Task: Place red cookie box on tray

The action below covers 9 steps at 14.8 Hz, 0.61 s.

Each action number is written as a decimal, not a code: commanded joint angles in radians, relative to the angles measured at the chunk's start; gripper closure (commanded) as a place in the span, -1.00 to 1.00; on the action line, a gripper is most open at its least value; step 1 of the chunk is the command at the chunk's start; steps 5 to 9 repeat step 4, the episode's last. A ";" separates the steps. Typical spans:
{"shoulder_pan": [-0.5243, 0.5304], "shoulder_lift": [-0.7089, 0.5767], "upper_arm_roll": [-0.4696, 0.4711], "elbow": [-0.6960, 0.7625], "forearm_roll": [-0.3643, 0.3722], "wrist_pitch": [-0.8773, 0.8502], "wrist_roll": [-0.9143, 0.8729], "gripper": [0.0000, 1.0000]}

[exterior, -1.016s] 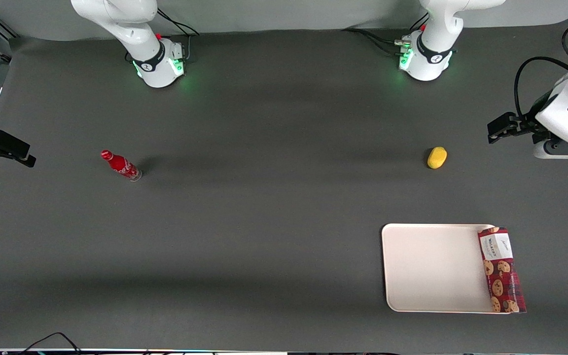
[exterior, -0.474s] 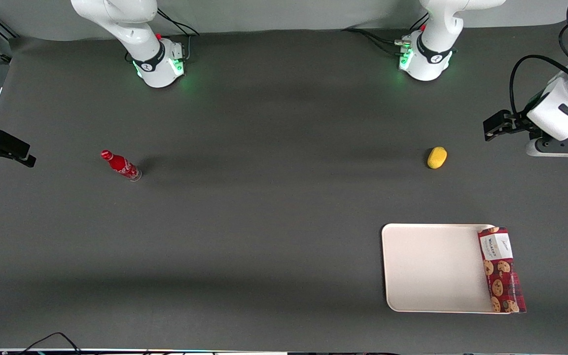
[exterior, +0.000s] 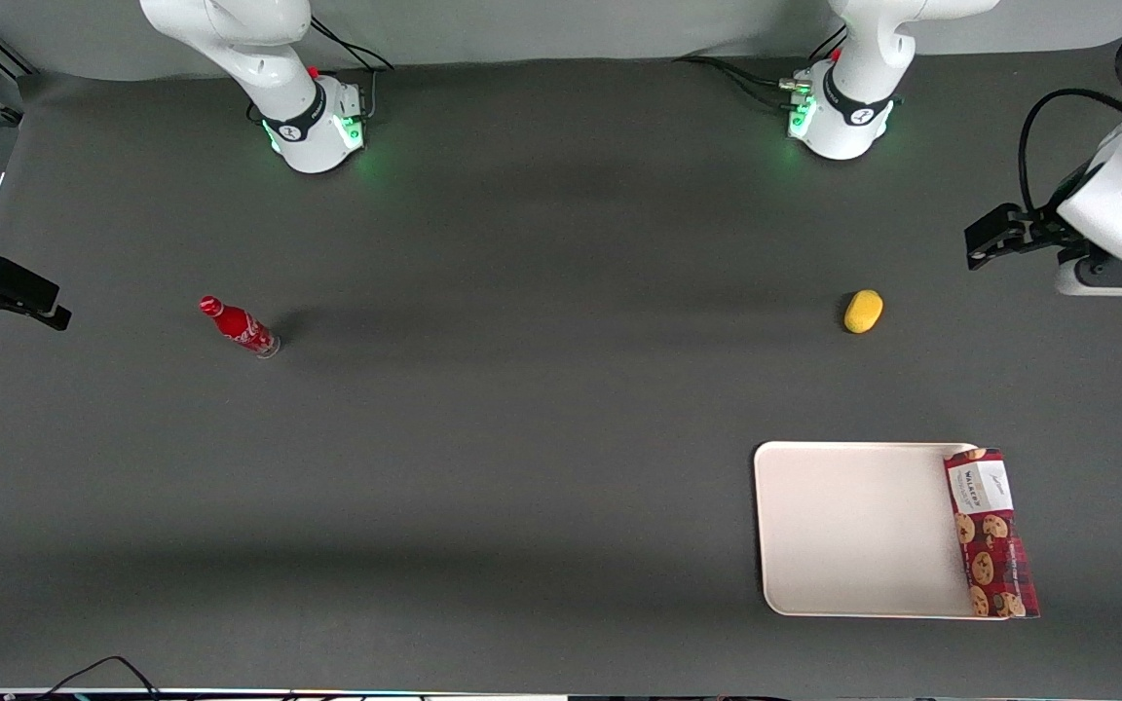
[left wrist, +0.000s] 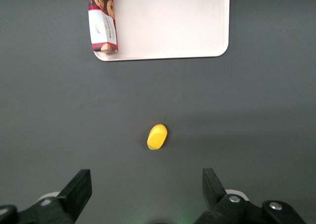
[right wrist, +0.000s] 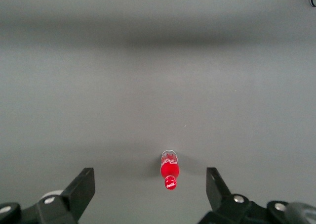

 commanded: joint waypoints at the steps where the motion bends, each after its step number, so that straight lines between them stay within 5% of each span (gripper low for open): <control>1: -0.006 -0.002 0.011 0.030 0.011 -0.026 -0.019 -1.00; 9: -0.006 0.003 0.026 0.041 0.006 -0.028 -0.005 -1.00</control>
